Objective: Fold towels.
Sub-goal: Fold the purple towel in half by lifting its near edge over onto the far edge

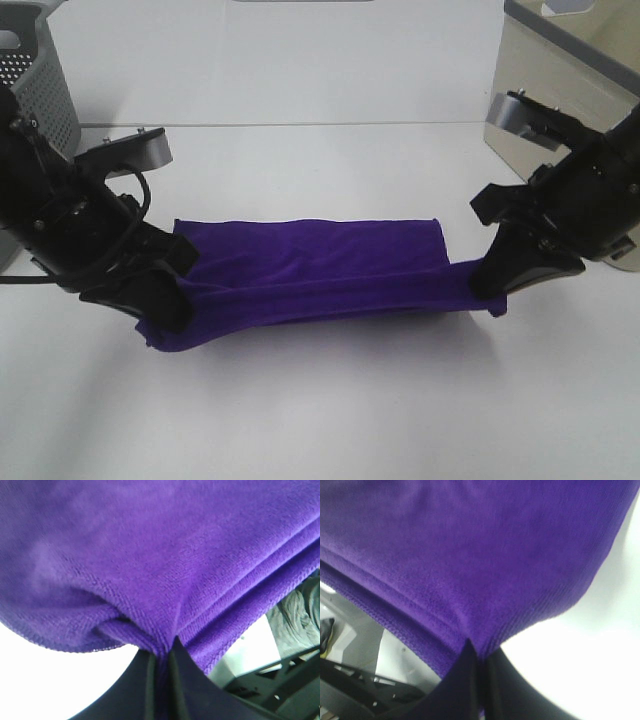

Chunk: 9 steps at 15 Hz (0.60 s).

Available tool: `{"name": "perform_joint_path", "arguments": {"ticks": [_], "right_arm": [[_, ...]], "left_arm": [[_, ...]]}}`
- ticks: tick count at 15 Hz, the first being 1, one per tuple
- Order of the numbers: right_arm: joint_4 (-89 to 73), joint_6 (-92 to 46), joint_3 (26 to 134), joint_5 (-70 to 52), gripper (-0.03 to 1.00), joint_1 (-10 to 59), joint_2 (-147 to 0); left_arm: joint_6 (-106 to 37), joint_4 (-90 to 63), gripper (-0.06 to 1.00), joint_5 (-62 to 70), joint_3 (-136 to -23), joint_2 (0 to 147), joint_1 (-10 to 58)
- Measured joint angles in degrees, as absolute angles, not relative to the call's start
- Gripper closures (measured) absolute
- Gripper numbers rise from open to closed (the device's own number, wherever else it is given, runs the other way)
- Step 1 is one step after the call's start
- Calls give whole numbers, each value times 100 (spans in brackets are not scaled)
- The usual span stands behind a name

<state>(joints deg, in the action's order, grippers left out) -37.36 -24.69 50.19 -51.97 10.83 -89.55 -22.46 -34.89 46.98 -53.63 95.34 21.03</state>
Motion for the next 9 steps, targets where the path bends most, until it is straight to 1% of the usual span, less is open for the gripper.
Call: {"name": "perform_joint_path", "arguments": {"ticks": [3, 6, 9], "right_arm": [[-3661, -2447, 5735, -4927, 94, 1083, -9110], [-3661, -2424, 6509, -4899, 94, 1083, -9895], [-3587, -2424, 7162, -4647, 94, 1083, -10795]], "left_arm": [[-2229, -3151, 94, 4343, -5873, 9586, 2068], [-2269, -2905, 94, 4320, -6480, 10181, 1874], [-2406, -2578, 94, 4274, -7156, 10915, 1862]]}}
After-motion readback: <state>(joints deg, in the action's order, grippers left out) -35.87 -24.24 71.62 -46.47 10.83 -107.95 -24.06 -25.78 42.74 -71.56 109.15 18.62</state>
